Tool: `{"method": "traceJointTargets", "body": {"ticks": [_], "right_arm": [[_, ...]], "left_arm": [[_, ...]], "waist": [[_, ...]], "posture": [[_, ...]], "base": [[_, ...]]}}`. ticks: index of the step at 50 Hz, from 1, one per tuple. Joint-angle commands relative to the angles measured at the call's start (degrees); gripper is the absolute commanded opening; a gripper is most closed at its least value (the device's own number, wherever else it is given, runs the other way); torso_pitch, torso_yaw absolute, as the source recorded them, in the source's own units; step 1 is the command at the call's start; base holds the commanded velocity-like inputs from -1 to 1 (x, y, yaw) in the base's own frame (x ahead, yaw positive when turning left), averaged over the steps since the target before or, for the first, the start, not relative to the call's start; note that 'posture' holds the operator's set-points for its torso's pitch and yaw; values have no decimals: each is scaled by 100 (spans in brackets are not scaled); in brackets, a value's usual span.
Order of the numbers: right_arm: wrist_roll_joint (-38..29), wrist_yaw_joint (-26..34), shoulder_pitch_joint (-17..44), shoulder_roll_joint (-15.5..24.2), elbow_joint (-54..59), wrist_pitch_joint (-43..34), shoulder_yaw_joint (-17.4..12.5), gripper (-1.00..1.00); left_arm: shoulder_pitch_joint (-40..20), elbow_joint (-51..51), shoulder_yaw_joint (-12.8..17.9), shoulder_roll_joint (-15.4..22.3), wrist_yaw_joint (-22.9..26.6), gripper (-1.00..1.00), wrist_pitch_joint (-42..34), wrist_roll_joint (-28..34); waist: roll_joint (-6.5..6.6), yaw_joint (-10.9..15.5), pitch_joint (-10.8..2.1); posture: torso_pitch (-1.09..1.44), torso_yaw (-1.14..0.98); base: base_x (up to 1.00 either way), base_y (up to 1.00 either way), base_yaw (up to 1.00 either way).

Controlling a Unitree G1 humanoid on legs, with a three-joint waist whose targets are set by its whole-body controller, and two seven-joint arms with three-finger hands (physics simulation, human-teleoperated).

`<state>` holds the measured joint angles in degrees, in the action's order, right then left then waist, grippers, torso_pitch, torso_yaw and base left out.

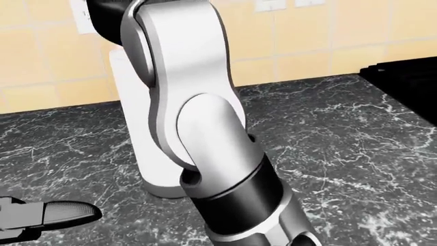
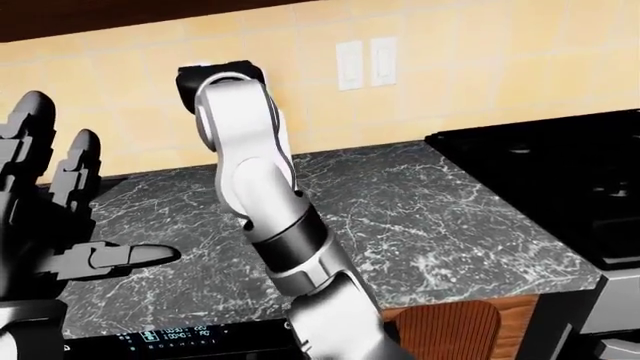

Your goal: Close the lid of the electric kettle.

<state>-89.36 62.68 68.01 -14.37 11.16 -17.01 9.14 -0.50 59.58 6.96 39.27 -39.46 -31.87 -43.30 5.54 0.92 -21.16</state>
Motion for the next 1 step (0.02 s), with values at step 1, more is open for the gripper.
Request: {"method": "traceJointTargets", "body": {"ticks": [1], "right_arm": [[-25, -130, 180, 36, -106, 11, -49, 100]], "left_arm": [[-93, 42, 119, 45, 5, 100, 110, 95]], "waist": [[25, 1, 12]], "posture": [[-61, 0]], "base": [[0, 0, 0]]}}
